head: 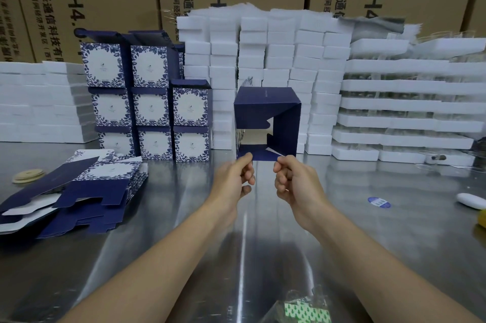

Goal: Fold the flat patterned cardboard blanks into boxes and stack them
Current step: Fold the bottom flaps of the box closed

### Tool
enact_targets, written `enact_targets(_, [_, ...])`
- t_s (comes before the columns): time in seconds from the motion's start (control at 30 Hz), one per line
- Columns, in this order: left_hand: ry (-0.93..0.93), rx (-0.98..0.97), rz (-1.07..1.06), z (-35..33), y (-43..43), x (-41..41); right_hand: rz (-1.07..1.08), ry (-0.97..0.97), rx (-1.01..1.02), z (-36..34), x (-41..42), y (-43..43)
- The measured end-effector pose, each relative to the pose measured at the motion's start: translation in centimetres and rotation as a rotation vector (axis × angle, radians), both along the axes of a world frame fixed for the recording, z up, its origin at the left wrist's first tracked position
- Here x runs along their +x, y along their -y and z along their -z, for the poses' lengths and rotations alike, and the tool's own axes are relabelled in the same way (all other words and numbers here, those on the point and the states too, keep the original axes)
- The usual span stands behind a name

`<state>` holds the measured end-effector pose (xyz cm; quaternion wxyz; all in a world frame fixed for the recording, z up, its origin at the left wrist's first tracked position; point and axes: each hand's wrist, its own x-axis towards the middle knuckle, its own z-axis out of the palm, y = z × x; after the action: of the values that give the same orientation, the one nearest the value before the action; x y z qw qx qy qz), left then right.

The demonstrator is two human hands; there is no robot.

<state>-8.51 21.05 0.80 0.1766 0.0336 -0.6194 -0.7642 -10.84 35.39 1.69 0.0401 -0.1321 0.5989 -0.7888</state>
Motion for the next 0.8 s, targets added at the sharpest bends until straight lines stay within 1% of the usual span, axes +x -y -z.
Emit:
enact_targets(0.17, [-0.014, 0.0, 0.003, -0.16, 0.04, 0.14, -0.052, -0.002, 0.002, 0.06, -0.02, -0.15])
enact_targets(0.27, [-0.012, -0.026, 0.033, -0.05, -0.14, 0.26, -0.105, 0.007, 0.045, 0.1, 0.11, -0.02])
enact_targets(0.43, [0.021, -0.037, 0.06, -0.02, -0.38, 0.46, -0.079, 0.01, 0.033, 0.11, -0.04, -0.1])
enact_targets(0.53, [0.004, -0.082, 0.117, 0.05, -0.56, 0.56, -0.111, -0.017, 0.062, 0.16, 0.1, -0.03])
enact_targets(0.67, [-0.006, -0.116, 0.142, 0.13, -0.69, 0.5, -0.123, -0.022, 0.094, 0.19, 0.16, 0.01])
enact_targets(0.8, [-0.012, -0.12, 0.165, 0.22, -0.62, 0.49, -0.178, -0.019, 0.066, 0.35, 0.15, 0.15])
